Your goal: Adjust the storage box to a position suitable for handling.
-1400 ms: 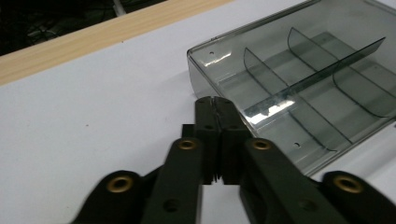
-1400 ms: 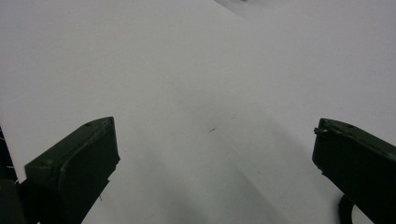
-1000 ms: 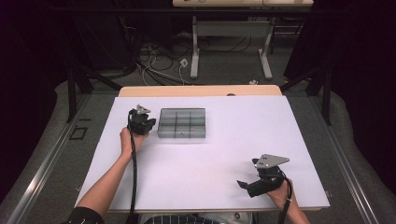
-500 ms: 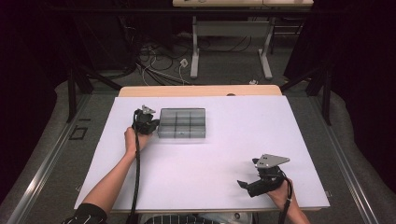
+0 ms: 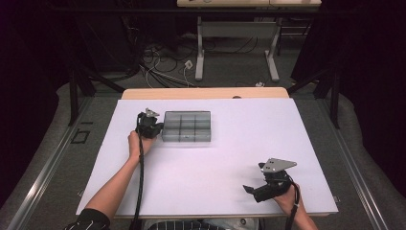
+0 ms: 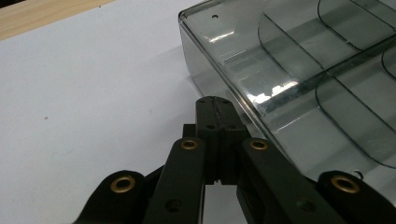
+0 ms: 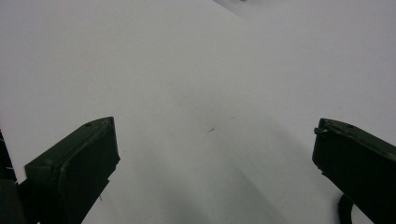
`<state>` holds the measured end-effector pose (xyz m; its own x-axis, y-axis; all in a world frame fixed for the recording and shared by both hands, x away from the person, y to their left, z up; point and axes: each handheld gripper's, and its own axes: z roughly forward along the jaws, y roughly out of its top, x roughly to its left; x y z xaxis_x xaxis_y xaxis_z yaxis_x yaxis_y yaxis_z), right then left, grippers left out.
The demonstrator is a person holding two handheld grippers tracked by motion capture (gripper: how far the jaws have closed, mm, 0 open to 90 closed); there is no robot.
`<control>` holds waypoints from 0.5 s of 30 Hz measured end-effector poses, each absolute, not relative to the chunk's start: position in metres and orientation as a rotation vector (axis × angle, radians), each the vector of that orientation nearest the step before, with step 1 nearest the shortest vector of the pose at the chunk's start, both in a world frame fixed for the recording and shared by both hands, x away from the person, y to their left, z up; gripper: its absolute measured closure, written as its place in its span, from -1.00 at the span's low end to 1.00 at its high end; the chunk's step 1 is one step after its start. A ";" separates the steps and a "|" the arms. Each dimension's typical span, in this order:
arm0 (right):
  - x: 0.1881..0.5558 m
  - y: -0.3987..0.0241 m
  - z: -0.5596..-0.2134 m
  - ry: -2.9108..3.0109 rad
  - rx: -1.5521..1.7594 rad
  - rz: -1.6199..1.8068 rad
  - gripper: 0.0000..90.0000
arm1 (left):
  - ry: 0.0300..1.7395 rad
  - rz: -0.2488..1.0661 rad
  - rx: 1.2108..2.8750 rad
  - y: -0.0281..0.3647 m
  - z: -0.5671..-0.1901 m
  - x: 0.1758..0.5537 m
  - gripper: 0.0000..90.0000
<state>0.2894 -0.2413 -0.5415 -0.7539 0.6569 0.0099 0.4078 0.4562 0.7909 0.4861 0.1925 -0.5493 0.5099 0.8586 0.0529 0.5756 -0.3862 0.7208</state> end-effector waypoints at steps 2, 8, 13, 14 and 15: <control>0.289 -0.241 -0.541 2.412 0.910 1.189 -1.00 | 1.167 0.564 2.100 0.192 -0.549 0.486 1.00; 0.289 -0.241 -0.541 2.413 0.913 1.188 -1.00 | 1.153 0.553 2.105 0.191 -0.549 0.486 1.00; 0.289 -0.241 -0.541 2.414 0.910 1.189 -1.00 | 1.128 0.545 2.121 0.180 -0.548 0.485 1.00; 0.289 -0.241 -0.541 2.414 0.910 1.189 -1.00 | 1.124 0.544 2.120 0.178 -0.548 0.485 1.00; 0.289 -0.241 -0.541 2.412 0.910 1.186 -1.00 | 1.117 0.545 2.122 0.175 -0.548 0.485 1.00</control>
<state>0.2892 -0.2414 -0.5413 -0.7531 0.6578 0.0074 0.4073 0.4574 0.7905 0.4854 0.1748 -0.5484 0.5461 0.8360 0.0535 0.5566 -0.4098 0.7227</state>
